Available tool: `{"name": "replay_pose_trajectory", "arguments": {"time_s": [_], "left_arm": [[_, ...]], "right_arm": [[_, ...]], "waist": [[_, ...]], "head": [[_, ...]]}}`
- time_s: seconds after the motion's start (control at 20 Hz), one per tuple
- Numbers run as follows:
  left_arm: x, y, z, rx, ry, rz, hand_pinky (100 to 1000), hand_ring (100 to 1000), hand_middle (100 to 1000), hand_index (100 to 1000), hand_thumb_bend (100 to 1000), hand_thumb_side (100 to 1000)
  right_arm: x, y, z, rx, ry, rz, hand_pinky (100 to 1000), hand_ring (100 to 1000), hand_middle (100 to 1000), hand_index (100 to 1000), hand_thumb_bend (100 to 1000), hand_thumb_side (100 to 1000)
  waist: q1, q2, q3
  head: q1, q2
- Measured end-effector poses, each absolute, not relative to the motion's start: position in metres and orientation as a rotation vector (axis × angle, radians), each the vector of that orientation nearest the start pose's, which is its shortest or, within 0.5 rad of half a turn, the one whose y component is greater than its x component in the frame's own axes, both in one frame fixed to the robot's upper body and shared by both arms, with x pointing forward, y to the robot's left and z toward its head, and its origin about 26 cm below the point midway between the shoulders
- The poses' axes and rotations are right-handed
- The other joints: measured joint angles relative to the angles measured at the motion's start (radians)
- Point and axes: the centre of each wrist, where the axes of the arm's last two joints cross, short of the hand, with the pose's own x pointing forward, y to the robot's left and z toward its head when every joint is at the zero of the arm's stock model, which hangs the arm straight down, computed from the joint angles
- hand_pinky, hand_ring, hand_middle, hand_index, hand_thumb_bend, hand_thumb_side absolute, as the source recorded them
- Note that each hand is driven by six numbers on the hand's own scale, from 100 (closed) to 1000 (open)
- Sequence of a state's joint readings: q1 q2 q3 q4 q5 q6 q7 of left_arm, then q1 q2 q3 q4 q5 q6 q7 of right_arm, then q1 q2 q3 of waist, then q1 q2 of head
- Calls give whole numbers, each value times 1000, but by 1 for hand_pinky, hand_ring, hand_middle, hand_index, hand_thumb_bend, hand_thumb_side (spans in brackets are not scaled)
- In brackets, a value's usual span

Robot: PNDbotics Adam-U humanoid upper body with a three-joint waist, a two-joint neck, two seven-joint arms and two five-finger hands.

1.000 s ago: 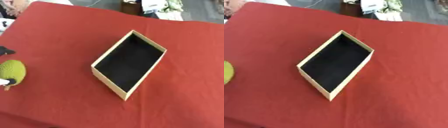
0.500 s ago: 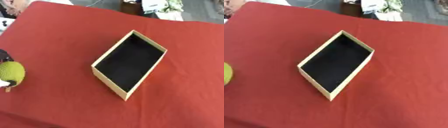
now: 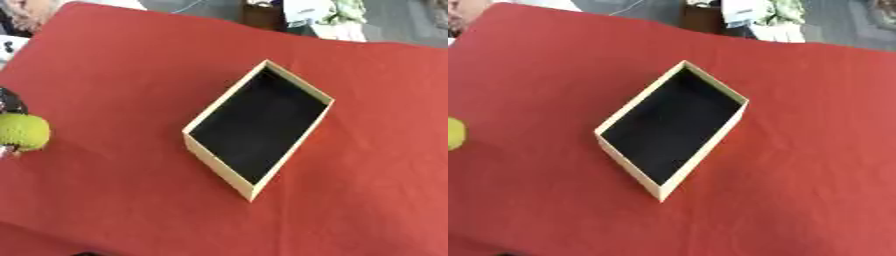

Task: Pick up objects on the table and place them in the box.

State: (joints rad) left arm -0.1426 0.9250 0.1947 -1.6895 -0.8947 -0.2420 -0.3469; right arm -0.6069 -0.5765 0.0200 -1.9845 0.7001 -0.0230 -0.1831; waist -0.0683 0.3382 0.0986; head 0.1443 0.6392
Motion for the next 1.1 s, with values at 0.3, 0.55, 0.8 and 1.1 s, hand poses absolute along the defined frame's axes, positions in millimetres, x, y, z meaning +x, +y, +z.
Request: {"name": "replay_pose_trajectory", "arguments": {"time_s": [0.3, 0.55, 0.8, 1.1], "left_arm": [[287, 427, 238, 1369, -1240, -1552, 254, 378, 450, 591, 234, 100], [283, 401, 267, 1398, -1418, -1546, 239, 354, 434, 578, 129, 100], [282, 354, 321, 1415, -1779, -1568, 230, 333, 413, 557, 100, 100], [297, 304, 350, 1194, -2096, -1664, 234, 334, 406, 551, 100, 100]], "right_arm": [[308, -260, 309, 1494, 2884, -815, 815, 861, 867, 842, 100, 809], [308, -260, 309, 1496, 2886, -810, 815, 861, 867, 841, 100, 802], [308, -259, 312, 1488, 2880, -794, 818, 862, 866, 841, 100, 789], [307, -256, 321, 1465, 2866, -763, 821, 862, 866, 842, 100, 782]], "waist": [[5, 0, -1], [5, 0, 0], [11, -12, -3], [11, -16, -18]], "head": [[-4, 1], [-16, 2], [-41, 9], [-46, 16]]}}
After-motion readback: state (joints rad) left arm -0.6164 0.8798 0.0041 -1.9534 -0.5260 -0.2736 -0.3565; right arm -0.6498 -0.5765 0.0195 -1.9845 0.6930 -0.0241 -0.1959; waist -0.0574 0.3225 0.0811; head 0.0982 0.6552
